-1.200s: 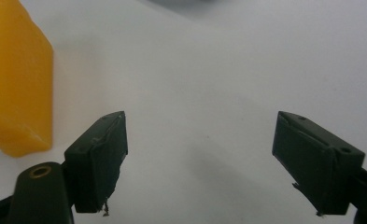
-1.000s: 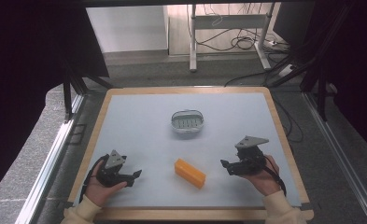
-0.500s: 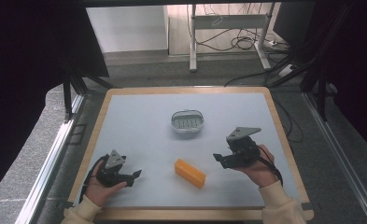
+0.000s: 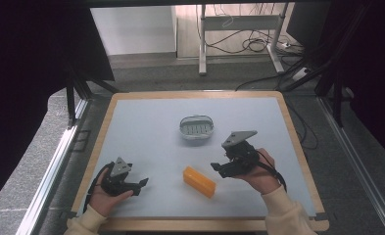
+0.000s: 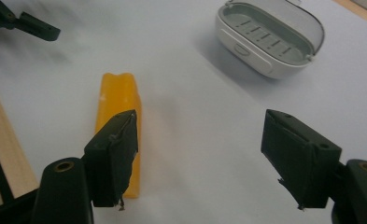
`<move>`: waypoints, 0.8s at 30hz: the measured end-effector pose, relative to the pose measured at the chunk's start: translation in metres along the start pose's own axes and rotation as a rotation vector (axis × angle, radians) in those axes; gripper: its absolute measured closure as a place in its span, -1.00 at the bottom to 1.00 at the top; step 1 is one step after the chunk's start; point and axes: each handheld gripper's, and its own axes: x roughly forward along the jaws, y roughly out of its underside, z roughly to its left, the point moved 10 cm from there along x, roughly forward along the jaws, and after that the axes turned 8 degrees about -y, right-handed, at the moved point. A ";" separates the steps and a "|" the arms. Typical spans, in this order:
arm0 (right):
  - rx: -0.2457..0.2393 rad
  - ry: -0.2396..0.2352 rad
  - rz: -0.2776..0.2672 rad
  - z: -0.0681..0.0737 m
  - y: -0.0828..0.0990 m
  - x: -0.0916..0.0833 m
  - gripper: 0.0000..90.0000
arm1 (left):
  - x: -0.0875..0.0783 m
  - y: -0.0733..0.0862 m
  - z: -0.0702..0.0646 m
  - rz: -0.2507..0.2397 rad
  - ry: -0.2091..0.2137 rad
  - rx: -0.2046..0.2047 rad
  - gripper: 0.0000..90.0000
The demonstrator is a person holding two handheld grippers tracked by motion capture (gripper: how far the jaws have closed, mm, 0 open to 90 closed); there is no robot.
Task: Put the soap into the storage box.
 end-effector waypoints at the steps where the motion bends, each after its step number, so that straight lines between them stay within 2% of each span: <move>1: 0.000 -0.011 0.009 0.003 -0.002 0.002 -0.39 | 0.000 0.000 0.000 0.001 0.000 0.000 -0.60; 5: -0.010 -0.042 0.036 0.011 -0.007 0.010 -0.39 | 0.000 0.000 0.000 -0.001 0.000 0.000 -0.60; 11: -0.011 -0.054 0.044 0.016 -0.012 0.018 -0.39 | 0.000 0.000 0.000 0.002 -0.001 0.000 -0.60; 16: -0.024 -0.076 0.055 0.030 -0.015 0.024 -0.39 | -0.001 0.000 0.000 0.000 -0.001 0.008 -0.60; 17: -0.040 -0.073 0.077 0.034 -0.014 0.029 -0.38 | -0.002 -0.001 0.000 -0.004 -0.002 0.009 -0.60; 18: -0.040 -0.073 0.077 0.034 -0.014 0.029 -0.38 | -0.002 -0.001 0.000 -0.004 -0.002 0.009 -0.60; 19: -0.045 -0.067 0.106 0.036 -0.011 0.036 -0.36 | -0.001 -0.001 0.000 -0.002 0.001 0.010 -0.60; 24: -0.039 -0.082 0.156 0.040 -0.003 0.050 -0.33 | -0.001 -0.001 -0.001 -0.003 0.004 0.014 -0.60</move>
